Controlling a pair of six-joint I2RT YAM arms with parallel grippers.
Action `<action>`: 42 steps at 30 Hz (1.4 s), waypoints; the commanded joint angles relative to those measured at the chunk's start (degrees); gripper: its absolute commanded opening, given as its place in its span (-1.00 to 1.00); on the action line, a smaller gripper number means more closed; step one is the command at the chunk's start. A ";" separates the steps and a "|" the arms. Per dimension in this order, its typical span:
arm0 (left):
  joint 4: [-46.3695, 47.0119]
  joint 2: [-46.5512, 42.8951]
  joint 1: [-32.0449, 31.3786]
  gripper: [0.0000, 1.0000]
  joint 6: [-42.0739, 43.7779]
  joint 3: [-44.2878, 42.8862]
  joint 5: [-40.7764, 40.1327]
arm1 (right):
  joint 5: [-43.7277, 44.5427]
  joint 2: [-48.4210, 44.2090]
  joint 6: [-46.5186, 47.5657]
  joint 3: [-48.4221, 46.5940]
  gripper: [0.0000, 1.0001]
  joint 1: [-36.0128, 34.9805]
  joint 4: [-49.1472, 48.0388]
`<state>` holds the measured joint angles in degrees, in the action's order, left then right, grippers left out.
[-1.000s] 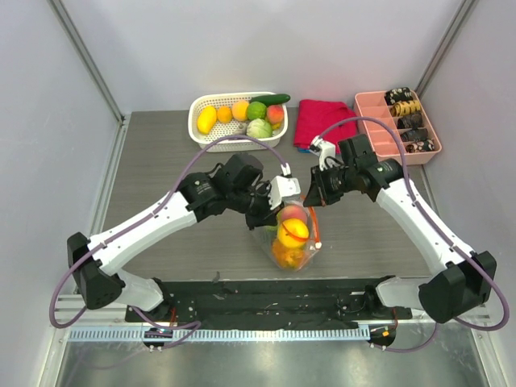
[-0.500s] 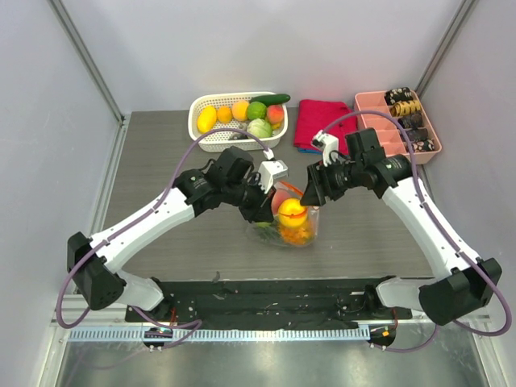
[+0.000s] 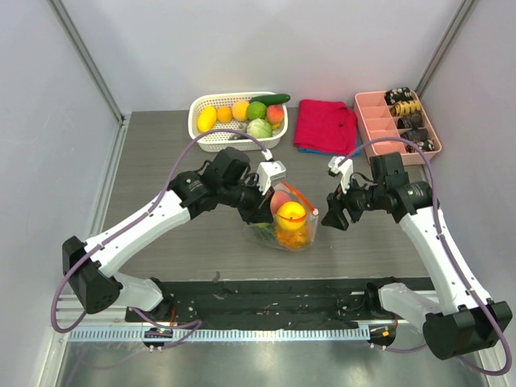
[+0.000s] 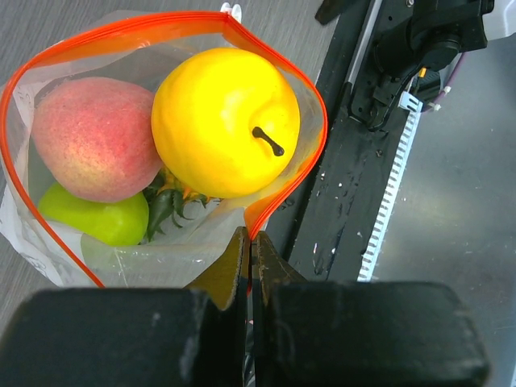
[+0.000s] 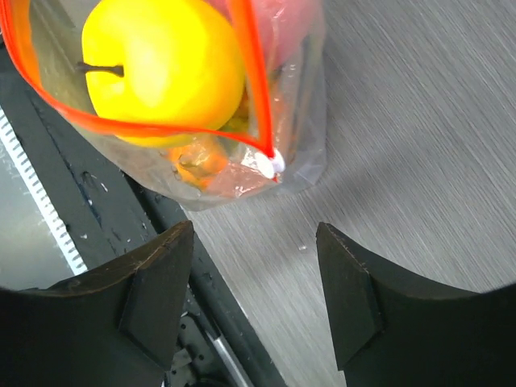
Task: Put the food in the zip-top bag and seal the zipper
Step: Adjust the zipper food storage bag at the center of the board.
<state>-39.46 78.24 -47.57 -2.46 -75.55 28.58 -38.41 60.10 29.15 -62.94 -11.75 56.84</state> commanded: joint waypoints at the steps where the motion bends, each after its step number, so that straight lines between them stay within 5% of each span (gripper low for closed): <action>1: 1.05 -0.89 0.29 -0.99 1.14 -2.41 1.39 | -5.36 -3.49 4.70 3.69 0.36 -0.38 -7.52; 14: 1.49 -0.89 0.29 -1.00 1.23 -2.06 2.10 | -2.54 3.80 0.38 7.39 0.15 -4.51 -19.75; 17: 1.49 -0.98 0.29 -1.00 1.23 -1.53 2.01 | -2.81 4.94 0.47 6.51 -0.12 -5.74 -18.88; 21: 0.79 -0.98 0.29 -1.00 1.49 -1.53 0.78 | -2.55 3.54 2.05 2.21 -0.78 -6.18 -14.05; 24: -0.08 -1.07 0.37 -1.00 1.58 -2.15 -1.15 | 0.09 0.99 5.39 -1.56 -0.97 -6.18 -7.90; 32: -7.81 -0.72 0.64 -1.00 4.39 -7.06 -7.83 | 8.43 1.60 17.68 -11.48 -0.98 -6.27 7.30; 38: -18.10 -1.33 -0.33 -0.99 9.31 -13.30 -11.79 | 8.27 3.01 19.02 -16.60 -0.97 -7.23 8.73; 41: -19.69 -2.03 -0.33 -0.09 10.89 -13.93 -11.61 | 6.95 3.27 16.13 -15.21 -0.97 -9.25 6.20; 42: -18.73 -2.56 -0.42 0.35 11.07 -13.05 -13.01 | 7.12 3.45 15.42 -14.24 -0.97 -10.21 5.48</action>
<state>-53.95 78.08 -47.90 5.54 -87.79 18.92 -31.64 63.13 45.58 -77.32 -19.90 63.96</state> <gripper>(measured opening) 0.386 0.089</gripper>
